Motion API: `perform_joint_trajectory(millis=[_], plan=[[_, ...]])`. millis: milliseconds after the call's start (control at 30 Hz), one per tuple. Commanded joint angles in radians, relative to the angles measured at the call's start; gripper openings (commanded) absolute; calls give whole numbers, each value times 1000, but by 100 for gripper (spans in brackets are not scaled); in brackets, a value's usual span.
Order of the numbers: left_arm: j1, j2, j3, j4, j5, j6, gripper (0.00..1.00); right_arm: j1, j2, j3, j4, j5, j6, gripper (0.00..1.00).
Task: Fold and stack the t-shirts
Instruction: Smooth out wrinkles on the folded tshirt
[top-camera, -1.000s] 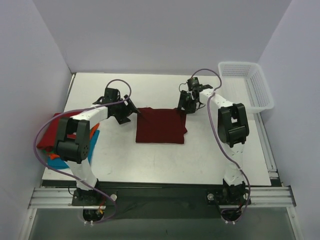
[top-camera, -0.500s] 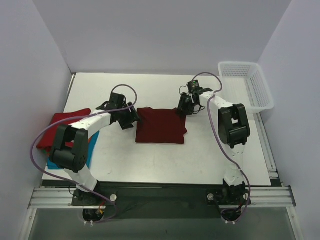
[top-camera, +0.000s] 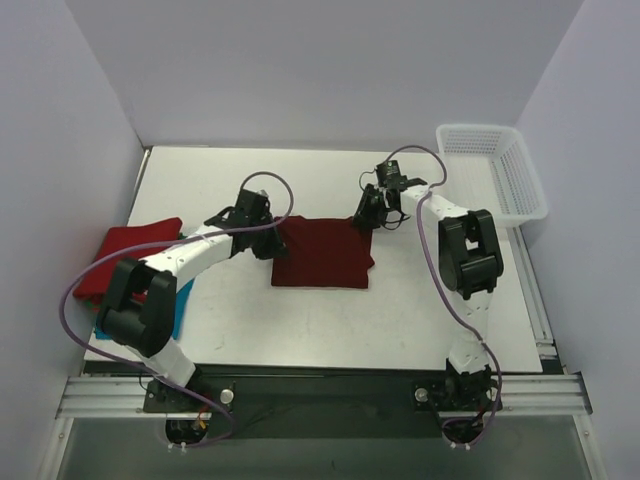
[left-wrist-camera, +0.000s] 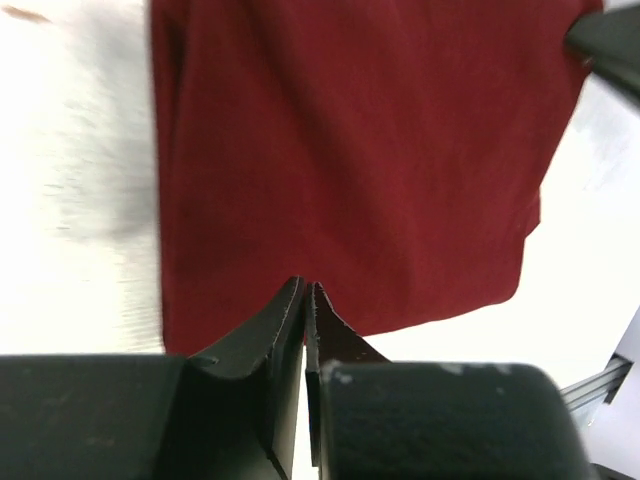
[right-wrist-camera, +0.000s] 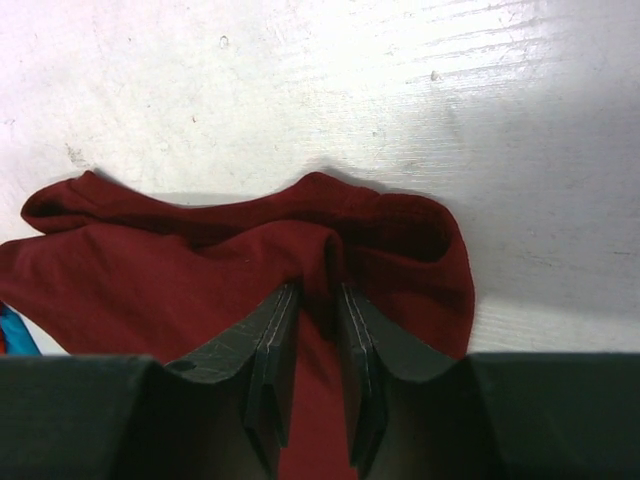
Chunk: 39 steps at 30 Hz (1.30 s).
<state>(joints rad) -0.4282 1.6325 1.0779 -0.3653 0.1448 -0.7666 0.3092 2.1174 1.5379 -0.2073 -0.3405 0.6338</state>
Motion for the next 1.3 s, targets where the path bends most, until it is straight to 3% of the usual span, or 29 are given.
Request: perform_joint_trajectory(millis=[0,100,333,600,967,1000,1067,1100,1167,1267], plan=[[-38,55,7,23,-13,-7,14,5,-51,10,3,-11,20,23],[-49,101,1,38,-13,-19,9,4,-37,22,3,-20,24,21],[-66,164,-16,6,-71,-56,0,-5,-121,-47,22,29,41,0],[-78,155,-39,-14,-85,-62,0,-45,-251,-101,5,156,52,0],[-95,153,-16,-7,-62,-59,0,-85,-93,-42,-14,98,53,0],[-95,150,-9,-11,-54,-53,0,-88,-82,-27,-15,87,53,1],[-95,136,5,-6,-41,-42,0,-93,-70,-18,-18,74,50,14],[-95,130,25,-3,-13,-25,0,-94,-70,-12,-26,67,44,25],[-92,107,54,-18,-4,-8,7,-96,-94,-10,-44,74,34,34],[-81,66,117,-37,1,15,22,-97,-171,-39,-69,100,14,39]])
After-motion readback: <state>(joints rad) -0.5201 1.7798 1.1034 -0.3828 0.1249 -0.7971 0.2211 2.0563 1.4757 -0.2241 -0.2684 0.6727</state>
